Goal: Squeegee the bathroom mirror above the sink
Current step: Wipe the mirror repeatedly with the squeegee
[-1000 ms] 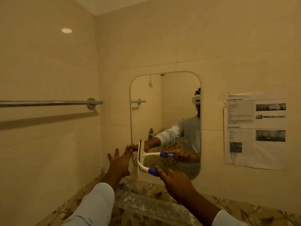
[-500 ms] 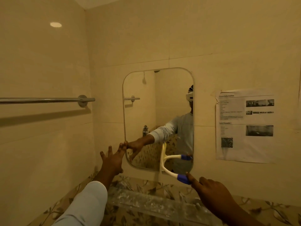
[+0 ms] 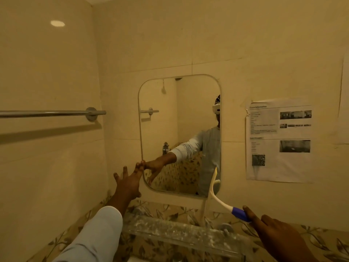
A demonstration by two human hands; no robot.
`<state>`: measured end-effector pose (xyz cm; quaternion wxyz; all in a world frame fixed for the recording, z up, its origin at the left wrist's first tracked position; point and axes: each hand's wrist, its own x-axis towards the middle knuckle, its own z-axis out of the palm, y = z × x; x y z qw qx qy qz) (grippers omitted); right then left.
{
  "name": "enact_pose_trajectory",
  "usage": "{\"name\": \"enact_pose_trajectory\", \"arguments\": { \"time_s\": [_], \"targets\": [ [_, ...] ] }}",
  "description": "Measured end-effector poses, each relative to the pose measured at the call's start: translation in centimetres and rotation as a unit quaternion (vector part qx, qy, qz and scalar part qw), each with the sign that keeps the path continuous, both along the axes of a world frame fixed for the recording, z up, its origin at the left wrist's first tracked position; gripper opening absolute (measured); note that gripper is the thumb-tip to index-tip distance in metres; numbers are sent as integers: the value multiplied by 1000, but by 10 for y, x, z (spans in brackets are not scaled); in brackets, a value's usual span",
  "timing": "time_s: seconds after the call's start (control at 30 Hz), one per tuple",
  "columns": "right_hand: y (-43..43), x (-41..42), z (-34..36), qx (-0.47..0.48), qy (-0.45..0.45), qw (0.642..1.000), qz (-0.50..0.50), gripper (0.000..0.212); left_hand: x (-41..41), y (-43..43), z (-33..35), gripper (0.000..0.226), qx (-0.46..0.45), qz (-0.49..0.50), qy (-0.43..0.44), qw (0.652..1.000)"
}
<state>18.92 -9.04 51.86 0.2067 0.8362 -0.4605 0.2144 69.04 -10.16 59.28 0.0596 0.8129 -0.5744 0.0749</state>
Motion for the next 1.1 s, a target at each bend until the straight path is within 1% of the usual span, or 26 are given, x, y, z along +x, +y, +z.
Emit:
{"name": "enact_pose_trajectory", "arguments": {
  "time_s": [0.1, 0.2, 0.27, 0.33, 0.43, 0.53, 0.6, 0.63, 0.77, 0.87, 0.97, 1.1],
  "targets": [
    [6, -8, -7, 60, -70, 996, 1, 124, 0, -1, -1, 131, 1, 0, -1, 1000],
    [7, -1, -14, 130, -142, 981, 33, 125, 1, -3, -3, 130, -2, 2, -10, 1000],
    [8, 20, -8, 137, -162, 975, 62, 123, 1, -5, -5, 132, -7, 2, -11, 1000],
    [7, 52, 8, 98, -146, 980, 88, 117, 1, -7, -6, 133, -6, 6, -4, 1000],
    [-3, 106, 48, -24, -114, 984, 137, 107, 5, -9, -7, 132, -4, 1, 2, 1000],
    [-15, 156, 105, -109, -145, 966, 187, 88, 9, -10, -8, 129, 4, -7, 0, 1000],
    [-22, 184, 145, -163, -172, 953, 188, 74, 9, -10, -8, 127, 10, -1, -6, 1000],
    [-23, 197, 166, -178, -189, 948, 183, 70, 9, -10, -7, 126, 15, 4, -7, 1000],
    [-31, 231, 230, -183, -240, 938, 171, 63, 7, -10, -7, 127, 14, 7, -12, 1000],
    [-41, 240, 254, -180, -235, 945, 140, 62, 9, -10, -6, 129, 12, 2, -13, 1000],
    [-51, 234, 259, -186, -226, 949, 116, 61, 10, -9, -7, 128, 11, 0, -10, 1000],
    [-52, 207, 238, -222, -231, 942, 102, 65, 11, -11, -9, 129, 3, 1, -3, 1000]
  ]
}}
